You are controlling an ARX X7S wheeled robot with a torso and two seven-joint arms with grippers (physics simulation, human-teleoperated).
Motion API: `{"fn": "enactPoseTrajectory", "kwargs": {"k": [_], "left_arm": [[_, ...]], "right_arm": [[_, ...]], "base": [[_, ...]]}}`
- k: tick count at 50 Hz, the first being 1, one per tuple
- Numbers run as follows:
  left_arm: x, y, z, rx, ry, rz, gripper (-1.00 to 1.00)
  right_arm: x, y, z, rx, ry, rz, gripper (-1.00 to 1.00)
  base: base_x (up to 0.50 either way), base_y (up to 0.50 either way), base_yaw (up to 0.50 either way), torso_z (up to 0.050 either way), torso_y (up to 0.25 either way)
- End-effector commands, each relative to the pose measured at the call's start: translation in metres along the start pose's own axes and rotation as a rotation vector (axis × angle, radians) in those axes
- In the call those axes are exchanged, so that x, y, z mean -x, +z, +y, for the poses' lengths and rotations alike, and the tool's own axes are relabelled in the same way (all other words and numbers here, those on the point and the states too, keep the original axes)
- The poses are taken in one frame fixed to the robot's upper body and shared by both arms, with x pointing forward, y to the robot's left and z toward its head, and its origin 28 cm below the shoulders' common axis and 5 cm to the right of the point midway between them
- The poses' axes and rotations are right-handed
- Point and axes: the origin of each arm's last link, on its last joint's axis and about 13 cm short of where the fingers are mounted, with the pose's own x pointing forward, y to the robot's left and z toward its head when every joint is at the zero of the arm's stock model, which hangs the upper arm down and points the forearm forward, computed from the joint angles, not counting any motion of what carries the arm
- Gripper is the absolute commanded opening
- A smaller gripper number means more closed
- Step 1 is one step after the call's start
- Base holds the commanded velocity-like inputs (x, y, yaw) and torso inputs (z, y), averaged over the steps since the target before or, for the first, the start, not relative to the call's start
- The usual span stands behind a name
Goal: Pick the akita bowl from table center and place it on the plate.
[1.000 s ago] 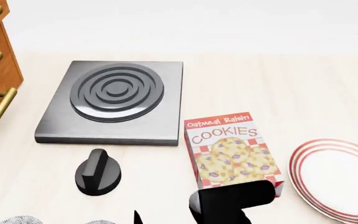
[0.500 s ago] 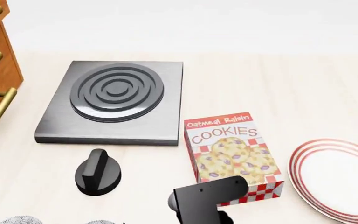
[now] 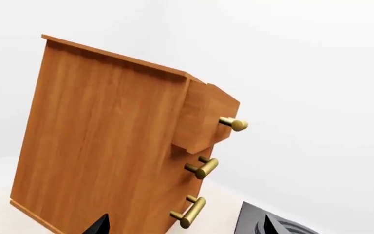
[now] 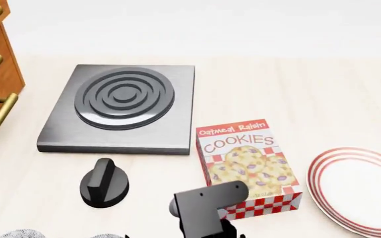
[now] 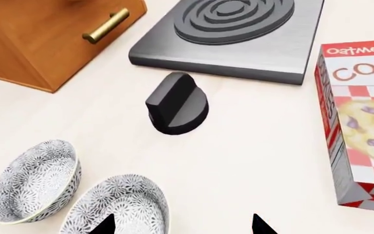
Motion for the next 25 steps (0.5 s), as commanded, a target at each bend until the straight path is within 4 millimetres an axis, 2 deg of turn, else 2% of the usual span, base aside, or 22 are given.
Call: {"fn": "enactPoseTrajectory", "kwargs": {"k": [1,16,25], "left_arm": [[0.000,0.002,0.000,0.004,0.003,-0.002,1.00],[0.001,-0.001,-0.001,0.000,-0.003,0.003,1.00],[0.002,0.000,0.000,0.001,0.000,0.002,1.00]], "right_arm": [[-0.013,-0.002,-0.003,-0.010,0.012,0.019,1.00],[-0.024,-0.017,-0.007,-0.034,0.025,0.070,1.00],[-0.024,-0.021,-0.005,-0.028,0.041,0.090,1.00]], "base": [[0.00,0.00,0.00,0.000,0.000],[0.00,0.00,0.00,0.000,0.000],[0.00,0.00,0.00,0.000,0.000]]}}
